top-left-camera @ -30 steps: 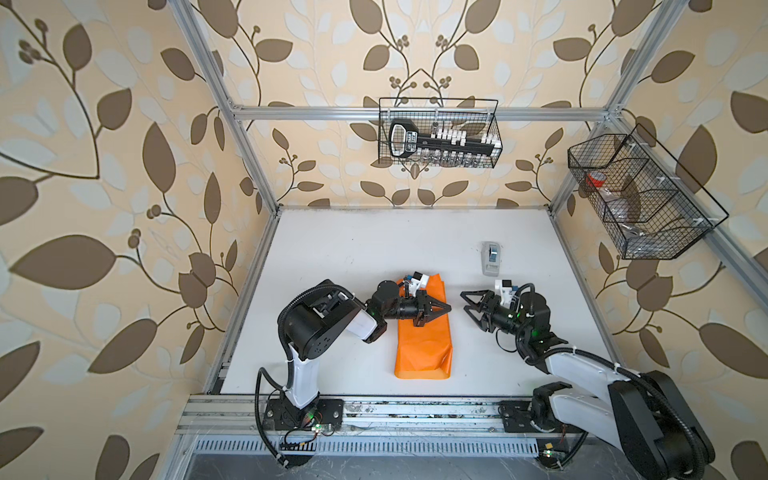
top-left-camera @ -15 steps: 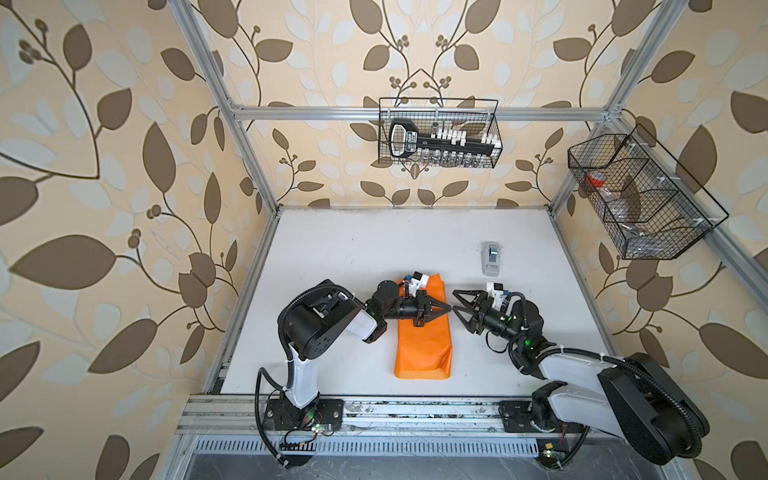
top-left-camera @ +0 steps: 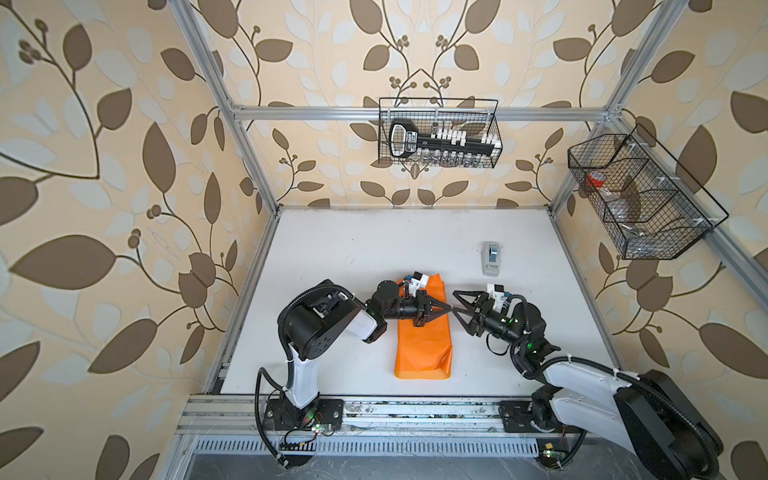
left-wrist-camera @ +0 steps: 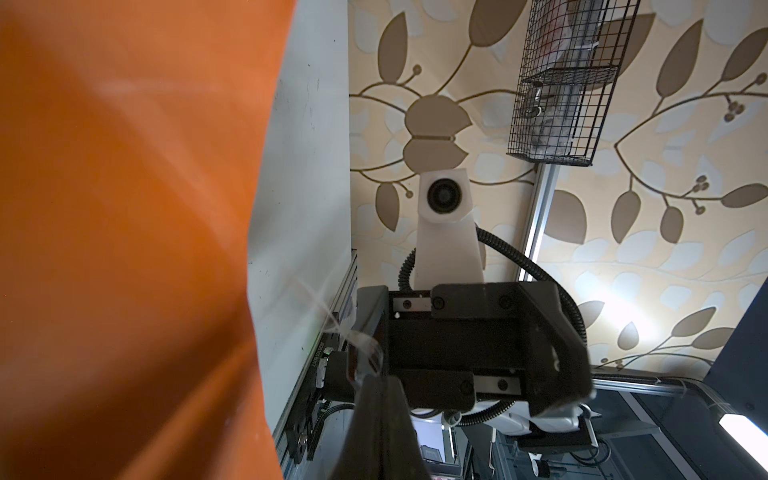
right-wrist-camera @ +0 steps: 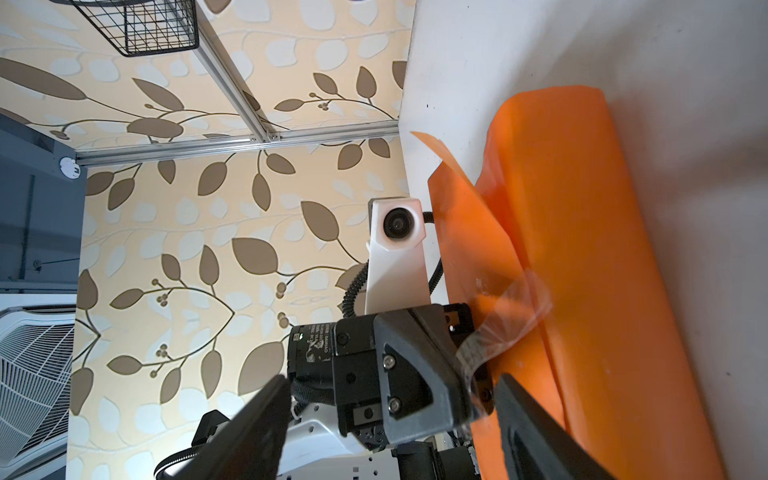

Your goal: Wrap the gift box in paper

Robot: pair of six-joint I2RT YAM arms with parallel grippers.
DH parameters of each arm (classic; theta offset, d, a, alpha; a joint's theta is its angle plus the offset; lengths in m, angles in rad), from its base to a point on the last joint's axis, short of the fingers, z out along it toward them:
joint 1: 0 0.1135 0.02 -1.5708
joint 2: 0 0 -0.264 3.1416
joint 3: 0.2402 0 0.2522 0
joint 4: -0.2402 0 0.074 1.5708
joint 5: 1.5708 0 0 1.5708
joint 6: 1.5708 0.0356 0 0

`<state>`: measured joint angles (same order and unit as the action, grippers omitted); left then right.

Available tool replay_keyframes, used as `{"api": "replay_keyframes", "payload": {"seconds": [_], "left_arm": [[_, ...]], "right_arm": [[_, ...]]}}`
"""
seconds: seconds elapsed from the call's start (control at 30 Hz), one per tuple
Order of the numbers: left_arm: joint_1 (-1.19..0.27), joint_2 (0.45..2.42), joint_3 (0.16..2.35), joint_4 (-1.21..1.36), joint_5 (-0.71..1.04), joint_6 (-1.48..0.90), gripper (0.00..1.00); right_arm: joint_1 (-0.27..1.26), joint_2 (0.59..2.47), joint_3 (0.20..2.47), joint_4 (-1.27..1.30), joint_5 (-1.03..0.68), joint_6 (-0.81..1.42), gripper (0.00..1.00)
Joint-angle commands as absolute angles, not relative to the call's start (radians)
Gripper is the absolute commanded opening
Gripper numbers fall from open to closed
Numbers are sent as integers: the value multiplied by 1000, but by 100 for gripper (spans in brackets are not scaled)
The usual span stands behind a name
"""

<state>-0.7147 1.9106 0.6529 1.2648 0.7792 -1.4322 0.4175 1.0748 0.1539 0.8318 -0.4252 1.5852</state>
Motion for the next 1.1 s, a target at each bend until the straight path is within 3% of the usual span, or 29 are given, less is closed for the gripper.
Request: {"api": "replay_keyframes", "payload": {"seconds": [0.0,0.73,1.07], "left_arm": [[-727,1909,655,1272,802,-1437,0],[-730,1911,654,1280,797,-1446,0],[-733,1912,649,1288,796,-1451,0]], "right_arm": [[421,1033,146,754,-372,1617,79],[465,1240,185,977,-348,1693,79],[465,1359,198,1147,-336,1757,73]]}}
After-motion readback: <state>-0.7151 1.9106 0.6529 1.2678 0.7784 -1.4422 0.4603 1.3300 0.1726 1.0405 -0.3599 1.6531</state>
